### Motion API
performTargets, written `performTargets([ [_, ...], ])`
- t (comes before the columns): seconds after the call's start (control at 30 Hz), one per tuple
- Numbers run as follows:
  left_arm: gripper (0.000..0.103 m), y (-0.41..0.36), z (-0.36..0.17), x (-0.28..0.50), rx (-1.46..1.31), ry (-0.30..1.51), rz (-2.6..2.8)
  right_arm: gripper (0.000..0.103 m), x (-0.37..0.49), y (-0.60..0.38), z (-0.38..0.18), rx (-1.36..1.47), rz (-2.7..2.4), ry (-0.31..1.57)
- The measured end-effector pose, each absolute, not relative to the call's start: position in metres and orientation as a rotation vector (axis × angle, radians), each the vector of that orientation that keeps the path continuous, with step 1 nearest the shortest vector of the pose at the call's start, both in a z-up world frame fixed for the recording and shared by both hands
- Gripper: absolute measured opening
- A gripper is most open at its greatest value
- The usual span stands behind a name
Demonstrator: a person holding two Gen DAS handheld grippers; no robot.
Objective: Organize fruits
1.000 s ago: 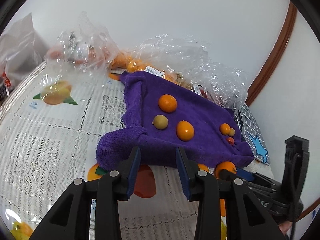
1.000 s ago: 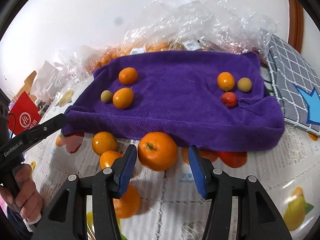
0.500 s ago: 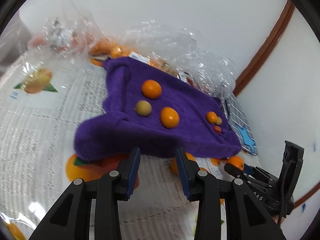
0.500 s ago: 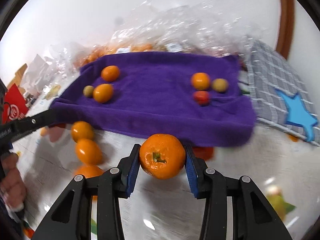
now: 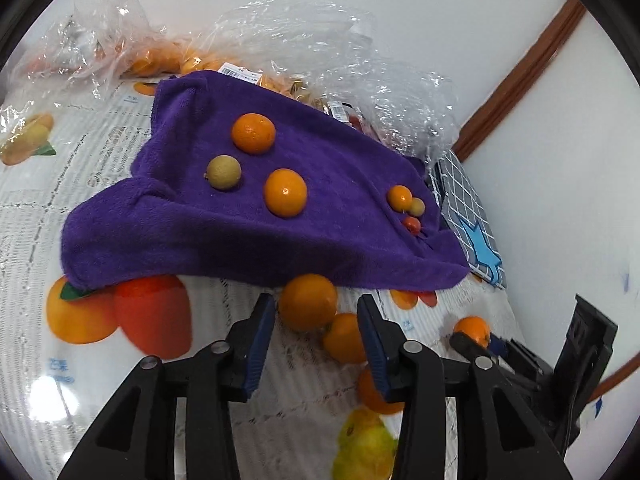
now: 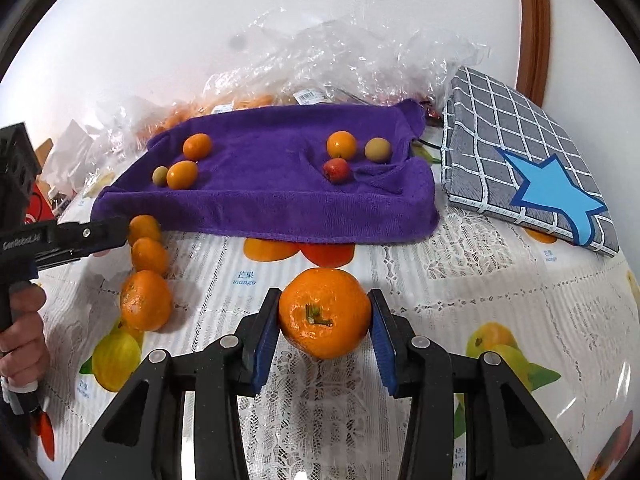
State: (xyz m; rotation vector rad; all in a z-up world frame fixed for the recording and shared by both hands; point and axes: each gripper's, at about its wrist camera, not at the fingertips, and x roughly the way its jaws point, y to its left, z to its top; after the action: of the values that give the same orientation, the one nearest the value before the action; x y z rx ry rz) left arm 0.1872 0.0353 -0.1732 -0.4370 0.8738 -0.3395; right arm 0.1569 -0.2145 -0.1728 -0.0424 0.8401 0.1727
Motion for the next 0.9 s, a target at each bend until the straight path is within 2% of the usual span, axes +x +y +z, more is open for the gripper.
performTargets([
  [0.23, 0.041, 0.031, -0.182, 0.197, -0.453, 0.894, -0.330, 0.042, 0.159, -0.216, -0.175, -0.026, 0.181, 0.854],
  [0.37, 0.032, 0.032, -0.186, 0.197, -0.478, 0.896, -0.360, 0.042, 0.160, -0.221, -0.175, 0.002, 0.183, 0.857],
  [0.9, 0.032, 0.050, -0.172, 0.180, -0.556, 0.767, -0.363, 0.042, 0.158, -0.222, -0.173, 0.030, 0.221, 0.839],
])
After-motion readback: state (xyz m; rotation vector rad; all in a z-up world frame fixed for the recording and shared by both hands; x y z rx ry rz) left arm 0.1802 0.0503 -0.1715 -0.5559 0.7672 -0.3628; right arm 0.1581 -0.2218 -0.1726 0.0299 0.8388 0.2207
